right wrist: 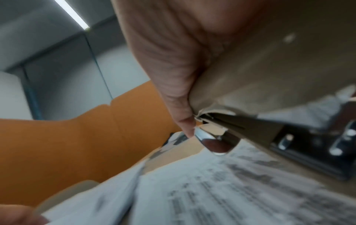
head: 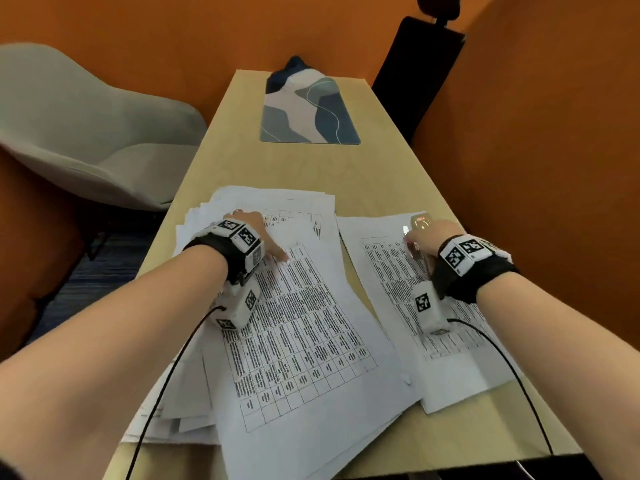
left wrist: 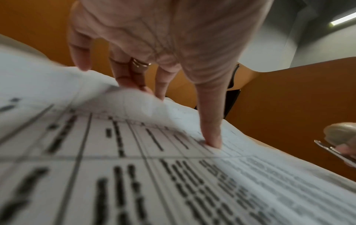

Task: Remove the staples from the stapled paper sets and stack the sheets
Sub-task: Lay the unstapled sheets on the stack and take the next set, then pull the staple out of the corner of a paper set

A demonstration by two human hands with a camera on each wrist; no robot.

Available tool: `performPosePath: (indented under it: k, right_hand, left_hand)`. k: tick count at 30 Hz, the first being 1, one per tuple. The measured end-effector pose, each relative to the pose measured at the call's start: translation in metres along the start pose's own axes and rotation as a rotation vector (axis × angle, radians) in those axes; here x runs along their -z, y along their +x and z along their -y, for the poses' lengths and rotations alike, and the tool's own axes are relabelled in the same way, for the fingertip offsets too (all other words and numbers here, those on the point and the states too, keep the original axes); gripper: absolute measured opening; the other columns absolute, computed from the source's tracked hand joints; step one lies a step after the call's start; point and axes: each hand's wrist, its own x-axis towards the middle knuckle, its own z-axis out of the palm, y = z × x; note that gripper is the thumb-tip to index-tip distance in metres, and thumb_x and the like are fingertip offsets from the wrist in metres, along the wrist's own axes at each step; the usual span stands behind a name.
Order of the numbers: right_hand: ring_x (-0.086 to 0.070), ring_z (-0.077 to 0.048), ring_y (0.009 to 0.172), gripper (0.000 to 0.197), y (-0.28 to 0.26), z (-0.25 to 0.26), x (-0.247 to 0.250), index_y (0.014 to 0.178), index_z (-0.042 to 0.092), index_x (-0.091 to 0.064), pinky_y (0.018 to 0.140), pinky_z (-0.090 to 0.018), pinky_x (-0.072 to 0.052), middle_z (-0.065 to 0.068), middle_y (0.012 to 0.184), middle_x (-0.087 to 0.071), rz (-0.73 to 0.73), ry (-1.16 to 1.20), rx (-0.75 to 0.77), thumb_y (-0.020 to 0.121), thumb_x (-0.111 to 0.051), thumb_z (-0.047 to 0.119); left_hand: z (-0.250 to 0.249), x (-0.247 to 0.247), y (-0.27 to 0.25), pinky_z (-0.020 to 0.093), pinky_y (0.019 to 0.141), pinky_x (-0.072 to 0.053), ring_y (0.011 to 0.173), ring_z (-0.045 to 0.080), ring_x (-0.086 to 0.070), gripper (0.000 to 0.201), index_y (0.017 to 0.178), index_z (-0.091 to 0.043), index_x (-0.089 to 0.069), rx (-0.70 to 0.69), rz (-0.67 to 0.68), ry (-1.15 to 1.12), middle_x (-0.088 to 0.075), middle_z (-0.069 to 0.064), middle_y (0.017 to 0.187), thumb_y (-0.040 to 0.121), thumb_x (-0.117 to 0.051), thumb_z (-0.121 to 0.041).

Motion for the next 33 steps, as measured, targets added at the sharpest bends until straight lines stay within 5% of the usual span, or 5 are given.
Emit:
performPosePath:
  k: [4,9,21,30,33]
  right_hand:
    - [-0.058,-0.027,0.074,0.021,-0.022,0.024,-0.002,0.080,0.009,-0.057,0.069,-0.034,-0.049,-0.016,0.093,-0.064,0.000,0.413,0.091,0.081,-0.066,0.027]
    - [-0.054,-0.024,0.055,0.015,-0.060,0.053,-0.017,0.080,0.008,-0.057,0.056,-0.030,-0.045,-0.018,0.079,-0.062,0.163,0.643,0.232,0.081,-0.068,0.017]
    - [-0.057,-0.031,0.100,0.021,-0.067,0.028,-0.049,0.074,0.015,-0.048,0.094,-0.041,-0.047,-0.015,0.099,-0.058,0.223,0.505,0.013,0.082,-0.064,0.027]
    - [-0.050,-0.022,0.070,0.017,-0.054,0.033,-0.040,0.068,0.018,-0.050,0.073,-0.033,-0.045,-0.003,0.075,-0.050,0.197,0.855,-0.026,0.080,-0.062,0.017]
    - [-0.048,-0.016,0.069,0.015,-0.045,0.032,-0.037,0.073,0.022,-0.050,0.090,-0.037,-0.047,0.001,0.079,-0.050,0.194,0.873,-0.012,0.078,-0.064,0.022]
  left_hand:
    - [0.005,0.000,-0.005,0.026,0.073,-0.039,0.097,0.023,-0.055,0.050,0.118,-0.012,-0.057,-0.064,-0.068,-0.146,-0.061,0.007,0.113,0.076,-0.074,-0.034]
    - [0.015,0.008,-0.027,0.024,0.064,-0.033,0.082,0.016,-0.047,0.021,0.093,-0.016,-0.053,-0.174,-0.120,-0.280,-0.054,0.002,0.091,0.083,-0.068,-0.028]
    - [0.069,0.052,-0.086,0.033,0.087,-0.043,0.092,0.023,-0.061,0.021,0.104,-0.006,-0.066,-0.310,-0.163,-0.595,-0.067,0.010,0.099,0.089,-0.061,-0.019]
    - [0.066,0.039,-0.086,0.036,0.088,-0.046,0.087,0.026,-0.063,0.011,0.094,-0.010,-0.067,-0.295,-0.130,-0.676,-0.069,0.011,0.095,0.088,-0.062,-0.017]
    - [0.066,0.039,-0.081,0.041,0.094,-0.047,0.089,0.028,-0.065,0.008,0.090,-0.012,-0.068,-0.276,-0.106,-0.720,-0.070,0.013,0.098,0.087,-0.062,-0.017]
